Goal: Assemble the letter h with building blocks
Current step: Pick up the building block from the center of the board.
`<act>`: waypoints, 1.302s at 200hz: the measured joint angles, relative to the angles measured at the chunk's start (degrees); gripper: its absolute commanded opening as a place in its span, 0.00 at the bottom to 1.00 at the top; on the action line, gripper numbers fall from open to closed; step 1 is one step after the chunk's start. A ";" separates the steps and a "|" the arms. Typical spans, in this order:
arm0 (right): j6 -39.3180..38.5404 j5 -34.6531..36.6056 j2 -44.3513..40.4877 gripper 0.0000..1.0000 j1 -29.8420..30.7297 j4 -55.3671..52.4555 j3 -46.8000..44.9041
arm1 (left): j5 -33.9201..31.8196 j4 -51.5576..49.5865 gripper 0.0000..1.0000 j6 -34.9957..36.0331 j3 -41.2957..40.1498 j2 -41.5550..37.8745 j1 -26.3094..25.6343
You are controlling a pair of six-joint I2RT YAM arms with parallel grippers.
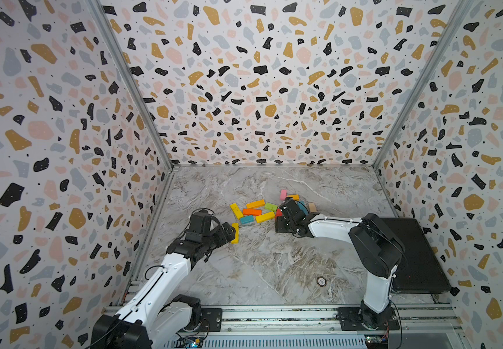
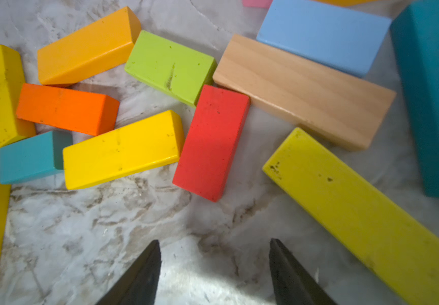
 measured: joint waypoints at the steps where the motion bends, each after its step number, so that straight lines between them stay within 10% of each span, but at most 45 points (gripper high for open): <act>1: 0.00 0.09 0.07 0.68 0.02 -0.07 0.07 | 0.00 0.00 0.92 0.00 0.00 0.00 0.00; 148: -3.13 8.96 9.40 0.64 1.09 -6.14 12.70 | -0.04 -0.20 0.92 0.37 -0.96 -0.02 0.00; 260: -10.69 11.04 7.45 0.18 1.25 -3.23 8.81 | 0.55 -0.70 0.93 0.81 -1.07 -1.27 0.00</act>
